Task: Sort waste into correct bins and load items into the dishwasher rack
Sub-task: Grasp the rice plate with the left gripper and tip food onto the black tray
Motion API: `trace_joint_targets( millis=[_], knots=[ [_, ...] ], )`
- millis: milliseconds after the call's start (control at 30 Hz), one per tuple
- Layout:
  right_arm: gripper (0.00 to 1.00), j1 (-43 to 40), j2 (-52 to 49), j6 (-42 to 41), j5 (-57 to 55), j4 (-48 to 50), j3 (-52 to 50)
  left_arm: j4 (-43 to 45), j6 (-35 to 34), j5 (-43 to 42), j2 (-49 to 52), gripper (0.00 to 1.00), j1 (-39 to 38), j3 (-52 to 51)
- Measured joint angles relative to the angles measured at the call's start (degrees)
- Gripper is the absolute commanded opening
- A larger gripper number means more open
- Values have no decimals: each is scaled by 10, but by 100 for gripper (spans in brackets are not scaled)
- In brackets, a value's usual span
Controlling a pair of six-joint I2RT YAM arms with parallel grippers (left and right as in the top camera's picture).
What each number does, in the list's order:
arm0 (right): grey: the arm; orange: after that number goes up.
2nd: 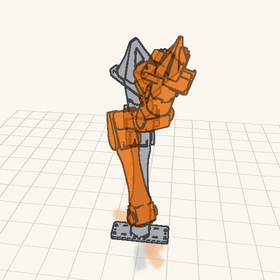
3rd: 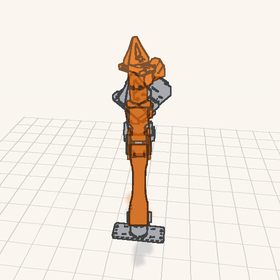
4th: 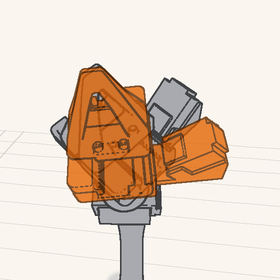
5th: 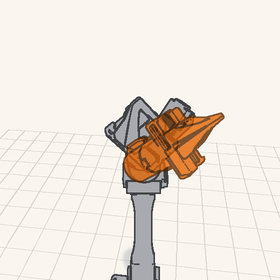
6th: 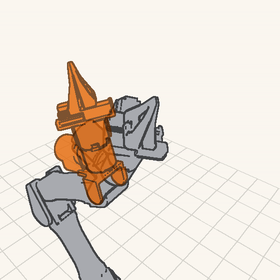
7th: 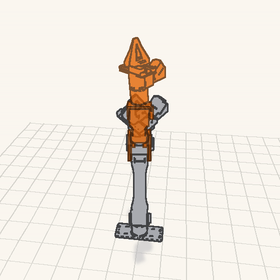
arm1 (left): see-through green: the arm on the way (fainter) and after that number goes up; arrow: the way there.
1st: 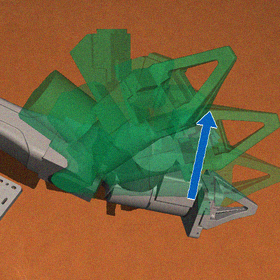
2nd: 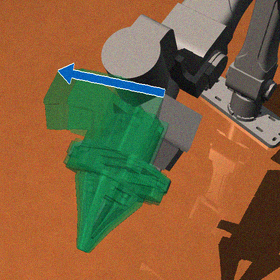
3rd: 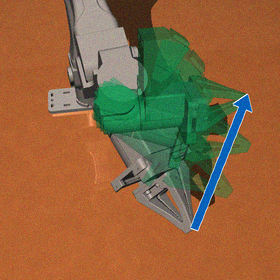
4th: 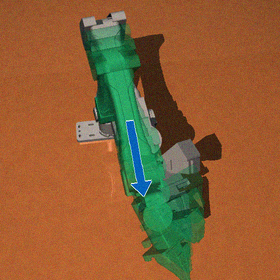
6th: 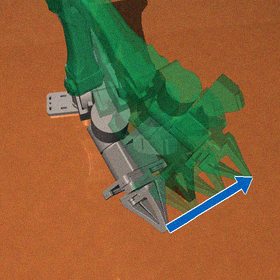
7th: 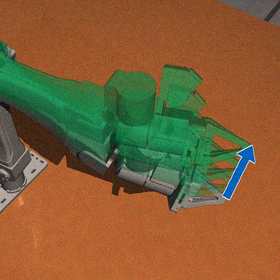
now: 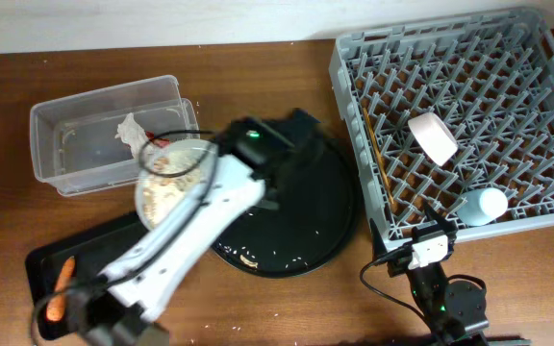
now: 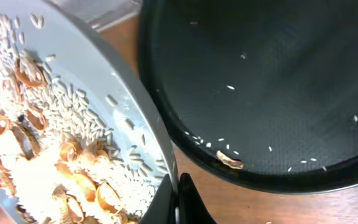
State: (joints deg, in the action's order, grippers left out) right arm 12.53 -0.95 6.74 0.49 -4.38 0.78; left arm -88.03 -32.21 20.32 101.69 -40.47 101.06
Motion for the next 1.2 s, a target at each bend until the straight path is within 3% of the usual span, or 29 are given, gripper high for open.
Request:
trace_joint_targets(
  millis=[100,333,633,967,1200],
  knots=[
    [98,0,0,0,0,0,0,12,-5,-15,-64,0,48,-25],
    [98,0,0,0,0,0,0,153,15,-130,-237,0,220,-280],
    [98,0,0,0,0,0,0,289,160,-348,-364,0,470,-456],
    [98,0,0,0,0,0,0,267,291,-579,-518,0,635,-474],
    [98,0,0,0,0,0,0,252,307,-625,-527,0,682,-474]
  ],
)
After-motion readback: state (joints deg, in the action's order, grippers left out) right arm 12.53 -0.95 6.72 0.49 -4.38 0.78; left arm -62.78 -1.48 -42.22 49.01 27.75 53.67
